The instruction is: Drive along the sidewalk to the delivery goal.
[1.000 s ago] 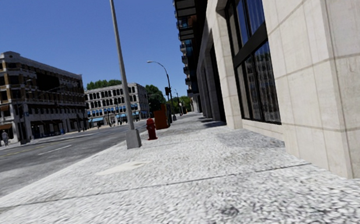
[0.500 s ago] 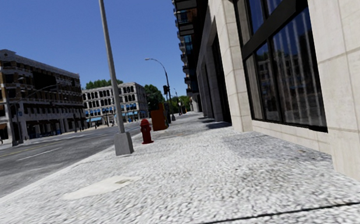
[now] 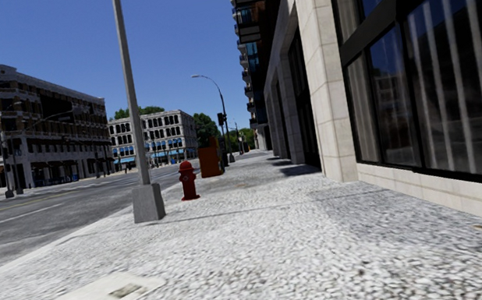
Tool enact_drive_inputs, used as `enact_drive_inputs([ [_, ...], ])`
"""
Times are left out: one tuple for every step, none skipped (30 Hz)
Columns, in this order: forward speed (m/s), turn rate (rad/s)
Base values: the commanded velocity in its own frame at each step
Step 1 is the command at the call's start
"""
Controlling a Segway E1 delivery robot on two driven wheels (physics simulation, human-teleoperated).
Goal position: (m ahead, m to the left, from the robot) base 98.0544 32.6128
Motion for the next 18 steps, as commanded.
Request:
enact_drive_inputs([
  [2.00,0.00],
  [2.00,0.00],
  [2.00,0.00],
  [2.00,0.00],
  [2.00,0.00],
  [2.00,0.00],
  [2.00,0.00],
  [2.00,0.00],
  [2.00,0.00],
  [2.00,0.00],
  [2.00,0.00],
  [2.00,0.00],
  [2.00,0.00],
  [2.00,0.00],
  [2.00,0.00],
  [2.00,0.00],
  [2.00,0.00],
  [2.00,0.00],
])
